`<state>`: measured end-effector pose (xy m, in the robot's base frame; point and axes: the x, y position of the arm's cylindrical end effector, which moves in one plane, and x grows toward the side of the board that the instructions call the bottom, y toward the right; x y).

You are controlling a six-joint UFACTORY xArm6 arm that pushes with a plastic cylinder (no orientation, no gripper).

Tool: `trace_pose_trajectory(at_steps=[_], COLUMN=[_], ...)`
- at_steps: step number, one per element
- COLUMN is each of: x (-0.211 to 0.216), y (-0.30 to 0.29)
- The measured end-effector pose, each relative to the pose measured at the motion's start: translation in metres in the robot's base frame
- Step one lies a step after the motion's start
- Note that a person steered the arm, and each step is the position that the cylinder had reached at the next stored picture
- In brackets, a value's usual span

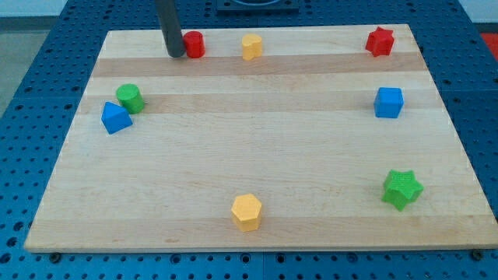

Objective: Move the red circle into yellow heart

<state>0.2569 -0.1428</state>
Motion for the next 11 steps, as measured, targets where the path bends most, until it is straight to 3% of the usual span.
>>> trace_pose_trajectory(at_steps=[2, 4, 7, 11], x=[0.000, 0.011, -0.035, -0.035], y=[0.037, -0.014, 0.010, 0.032])
